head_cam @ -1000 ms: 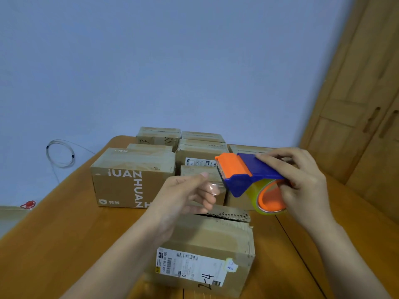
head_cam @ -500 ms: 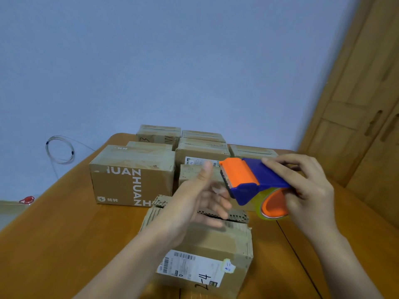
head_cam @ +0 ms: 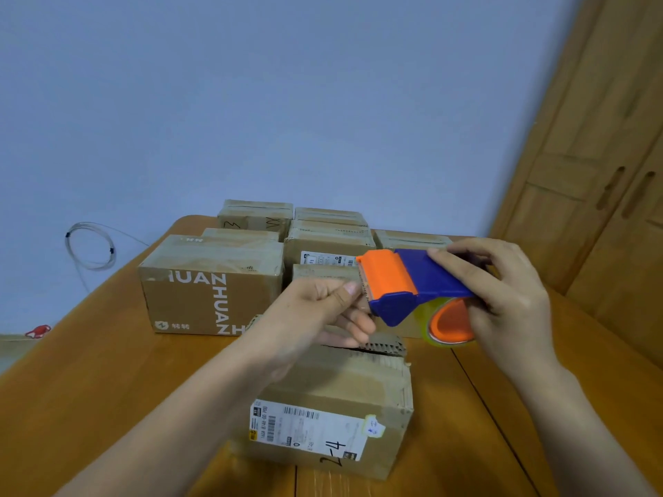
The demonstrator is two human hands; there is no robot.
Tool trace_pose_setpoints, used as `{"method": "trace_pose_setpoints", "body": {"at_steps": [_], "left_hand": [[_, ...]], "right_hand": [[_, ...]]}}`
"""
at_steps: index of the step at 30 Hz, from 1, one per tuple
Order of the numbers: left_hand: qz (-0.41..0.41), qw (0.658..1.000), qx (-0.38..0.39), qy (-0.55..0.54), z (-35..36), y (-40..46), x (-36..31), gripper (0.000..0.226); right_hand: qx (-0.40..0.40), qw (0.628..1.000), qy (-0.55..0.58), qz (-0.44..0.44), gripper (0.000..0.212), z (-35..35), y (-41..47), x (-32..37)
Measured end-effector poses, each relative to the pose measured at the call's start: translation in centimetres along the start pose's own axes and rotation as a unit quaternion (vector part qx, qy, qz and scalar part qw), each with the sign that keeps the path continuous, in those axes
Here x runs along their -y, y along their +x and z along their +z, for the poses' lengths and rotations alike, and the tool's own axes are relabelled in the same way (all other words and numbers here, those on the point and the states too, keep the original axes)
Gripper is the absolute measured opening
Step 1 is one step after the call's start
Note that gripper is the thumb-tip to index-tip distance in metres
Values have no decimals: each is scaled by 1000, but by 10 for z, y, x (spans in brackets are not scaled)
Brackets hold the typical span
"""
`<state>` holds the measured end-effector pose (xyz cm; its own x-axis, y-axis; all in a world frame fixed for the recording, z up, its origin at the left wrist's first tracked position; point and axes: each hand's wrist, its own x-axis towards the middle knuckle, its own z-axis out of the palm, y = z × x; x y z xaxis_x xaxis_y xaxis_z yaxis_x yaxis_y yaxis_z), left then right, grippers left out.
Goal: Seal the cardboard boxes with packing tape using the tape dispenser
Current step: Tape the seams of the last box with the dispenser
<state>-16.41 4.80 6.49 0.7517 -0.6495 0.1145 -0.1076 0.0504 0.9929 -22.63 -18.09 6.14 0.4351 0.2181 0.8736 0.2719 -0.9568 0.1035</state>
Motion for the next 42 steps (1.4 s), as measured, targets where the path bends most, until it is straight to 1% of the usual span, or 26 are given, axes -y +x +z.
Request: {"method": "trace_pose_setpoints", "body": {"at_steps": [3, 6, 8, 10, 11, 12, 14, 17, 20, 21, 24, 26, 29, 31, 33, 35, 39, 42], "left_hand": [[5, 999, -15, 35, -1, 2, -5, 37], [18, 994, -35, 99, -2, 6, -7, 37], [8, 992, -33, 122, -4, 6, -6, 38], [-7, 992, -26, 123, -10, 6, -3, 39], [-15, 992, -19, 121, -13, 6, -2, 39], [-24, 993, -10, 119, -15, 7, -1, 40], [-36, 992, 6, 118, -16, 7, 2, 37], [-39, 993, -13, 112, -25, 6, 8, 35], [-34, 987, -32, 151, -59, -1, 12, 36], [-37, 986, -28, 159, -73, -5, 14, 39], [-51, 984, -14, 169, -102, -13, 20, 60], [-55, 983, -4, 174, -108, -12, 27, 64], [-49, 986, -25, 157, -114, -12, 31, 58], [-45, 987, -53, 146, -123, -15, 29, 45], [-43, 987, -76, 136, -132, -20, 28, 40], [-40, 988, -85, 122, -137, -25, 30, 41], [-31, 992, -81, 96, -141, -33, 37, 51], [-38, 993, -98, 62, -144, -35, 43, 38]], "right_hand": [[25, 999, -18, -9, 41, -4, 2, 0], [63, 997, -44, -31, 47, -9, 5, 1], [90, 992, -66, -59, 49, -11, 7, -2], [113, 986, -86, -86, 45, -10, 6, -5], [125, 983, -97, -95, 48, -9, 4, -7], [138, 980, -107, -99, 58, -7, 2, -7], [166, 975, -114, -91, 80, -3, -5, -7], [191, 971, -117, -85, 96, -6, -15, -11], [202, 968, -131, -65, 101, -20, -29, -27], [204, 968, -136, -56, 102, -26, -35, -32], [222, 964, -138, -39, 106, -38, -50, -39], [227, 964, -129, -37, 107, -39, -54, -39], [225, 967, -112, -34, 111, -40, -58, -43], [228, 969, -96, -17, 121, -47, -62, -53], [236, 968, -87, -3, 131, -54, -66, -60], [241, 968, -75, 6, 132, -57, -69, -61], [256, 966, -38, 19, 123, -57, -73, -59], [255, 966, -26, 12, 121, -56, -73, -59]]}}
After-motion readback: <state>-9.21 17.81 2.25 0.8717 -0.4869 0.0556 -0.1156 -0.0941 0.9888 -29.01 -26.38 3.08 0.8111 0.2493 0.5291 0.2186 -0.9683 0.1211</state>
